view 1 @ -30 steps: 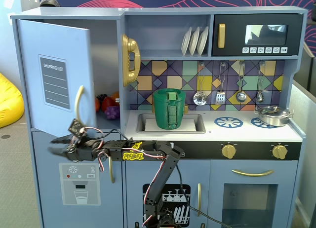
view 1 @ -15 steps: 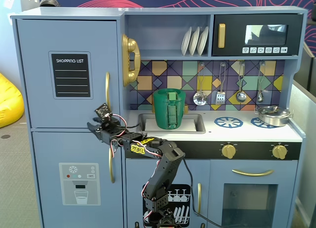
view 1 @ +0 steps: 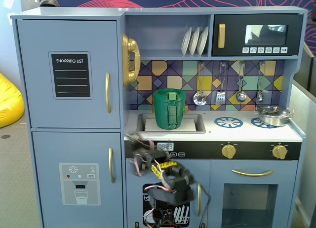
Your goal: Close the left cabinet door
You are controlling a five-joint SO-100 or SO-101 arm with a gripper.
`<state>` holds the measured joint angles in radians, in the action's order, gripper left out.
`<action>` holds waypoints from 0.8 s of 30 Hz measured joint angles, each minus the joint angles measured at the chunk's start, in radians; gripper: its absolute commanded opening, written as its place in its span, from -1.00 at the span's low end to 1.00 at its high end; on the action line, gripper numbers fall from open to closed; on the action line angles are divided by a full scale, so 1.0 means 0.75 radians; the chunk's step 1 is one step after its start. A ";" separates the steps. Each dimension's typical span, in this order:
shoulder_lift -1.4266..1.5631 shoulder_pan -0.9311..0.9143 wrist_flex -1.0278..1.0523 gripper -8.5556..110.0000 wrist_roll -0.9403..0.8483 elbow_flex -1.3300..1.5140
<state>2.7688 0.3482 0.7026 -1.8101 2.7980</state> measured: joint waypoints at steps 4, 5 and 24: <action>0.209 -0.319 0.350 -0.86 0.043 0.200; 0.258 -0.352 0.438 -0.86 0.080 0.233; 0.550 -0.427 0.875 -0.81 0.356 0.245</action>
<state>3.1815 0.0276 1.3591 -1.5432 2.9821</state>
